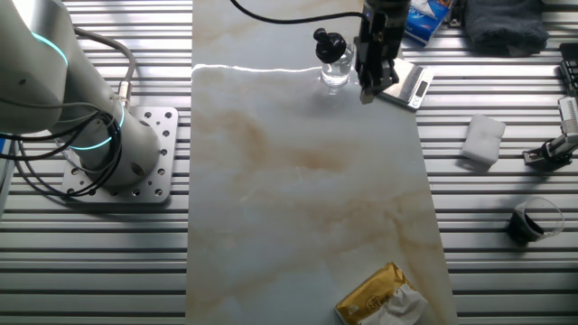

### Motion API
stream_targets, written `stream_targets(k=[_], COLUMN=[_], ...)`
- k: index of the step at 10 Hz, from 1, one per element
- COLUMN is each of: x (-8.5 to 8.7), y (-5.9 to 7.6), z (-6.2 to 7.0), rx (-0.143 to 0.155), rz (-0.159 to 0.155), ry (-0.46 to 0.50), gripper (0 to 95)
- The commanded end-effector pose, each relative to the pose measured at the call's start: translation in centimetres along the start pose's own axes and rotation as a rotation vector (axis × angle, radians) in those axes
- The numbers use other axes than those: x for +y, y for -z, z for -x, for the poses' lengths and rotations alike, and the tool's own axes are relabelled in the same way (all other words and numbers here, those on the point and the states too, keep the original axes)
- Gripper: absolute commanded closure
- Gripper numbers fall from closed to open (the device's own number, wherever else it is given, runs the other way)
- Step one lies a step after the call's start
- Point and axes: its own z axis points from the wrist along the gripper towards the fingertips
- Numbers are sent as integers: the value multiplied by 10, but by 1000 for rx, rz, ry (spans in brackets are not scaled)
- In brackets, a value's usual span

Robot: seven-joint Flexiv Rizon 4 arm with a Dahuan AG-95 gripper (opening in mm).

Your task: Screw the lid onto the jar

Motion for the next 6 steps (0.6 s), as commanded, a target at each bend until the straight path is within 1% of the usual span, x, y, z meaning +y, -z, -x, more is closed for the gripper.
stream_targets(k=[1,4,6], x=[15,25,28], y=[5,10,11], z=[1,0,0], rx=[-29,-32,-35], rz=[284,281,280], ry=[-26,-24,-9], gripper=[950,950,950])
